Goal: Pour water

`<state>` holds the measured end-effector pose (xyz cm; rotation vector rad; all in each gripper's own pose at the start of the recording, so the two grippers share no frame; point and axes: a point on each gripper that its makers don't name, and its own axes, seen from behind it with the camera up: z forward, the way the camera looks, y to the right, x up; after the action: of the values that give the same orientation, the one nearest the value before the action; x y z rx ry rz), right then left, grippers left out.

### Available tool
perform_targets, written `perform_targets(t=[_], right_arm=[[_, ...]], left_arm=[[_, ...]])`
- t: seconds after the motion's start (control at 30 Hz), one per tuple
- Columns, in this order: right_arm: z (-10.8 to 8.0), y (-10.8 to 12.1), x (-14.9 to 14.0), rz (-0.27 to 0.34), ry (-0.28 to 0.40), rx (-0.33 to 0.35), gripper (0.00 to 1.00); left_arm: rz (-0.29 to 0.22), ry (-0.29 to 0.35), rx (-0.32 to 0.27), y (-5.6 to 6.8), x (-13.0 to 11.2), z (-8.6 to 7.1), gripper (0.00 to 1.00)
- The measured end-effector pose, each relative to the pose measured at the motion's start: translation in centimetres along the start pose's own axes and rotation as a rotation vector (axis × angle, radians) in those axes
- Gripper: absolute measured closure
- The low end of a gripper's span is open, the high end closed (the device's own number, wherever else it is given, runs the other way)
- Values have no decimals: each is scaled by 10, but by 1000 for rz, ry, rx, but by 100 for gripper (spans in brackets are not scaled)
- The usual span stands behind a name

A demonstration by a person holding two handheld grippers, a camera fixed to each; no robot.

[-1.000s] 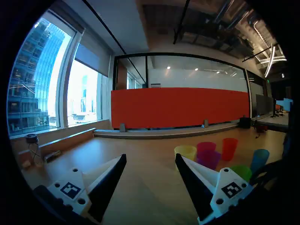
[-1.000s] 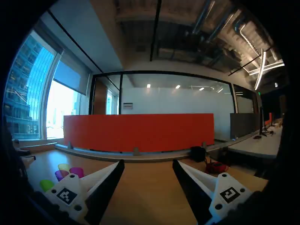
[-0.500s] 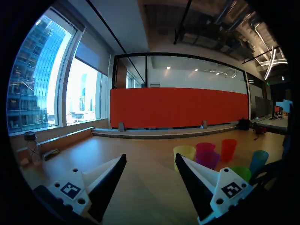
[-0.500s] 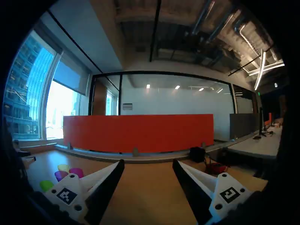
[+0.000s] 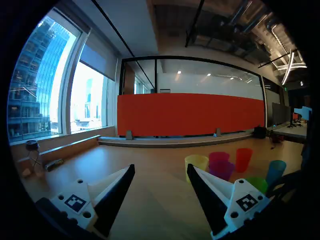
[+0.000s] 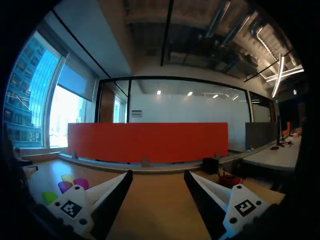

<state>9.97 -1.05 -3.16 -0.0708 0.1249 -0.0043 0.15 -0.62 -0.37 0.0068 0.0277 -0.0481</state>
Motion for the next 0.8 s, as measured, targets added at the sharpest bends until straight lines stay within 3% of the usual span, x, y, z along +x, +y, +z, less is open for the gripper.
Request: perform_targets(t=[0.3,0.8], right_arm=[[3,2,-10,-10,-1,18,1],[17,-1,-47,39,-22,40,1]], left_arm=[[1,0,0,0,-1,0,3],[1,0,0,1,-1,0,3]])
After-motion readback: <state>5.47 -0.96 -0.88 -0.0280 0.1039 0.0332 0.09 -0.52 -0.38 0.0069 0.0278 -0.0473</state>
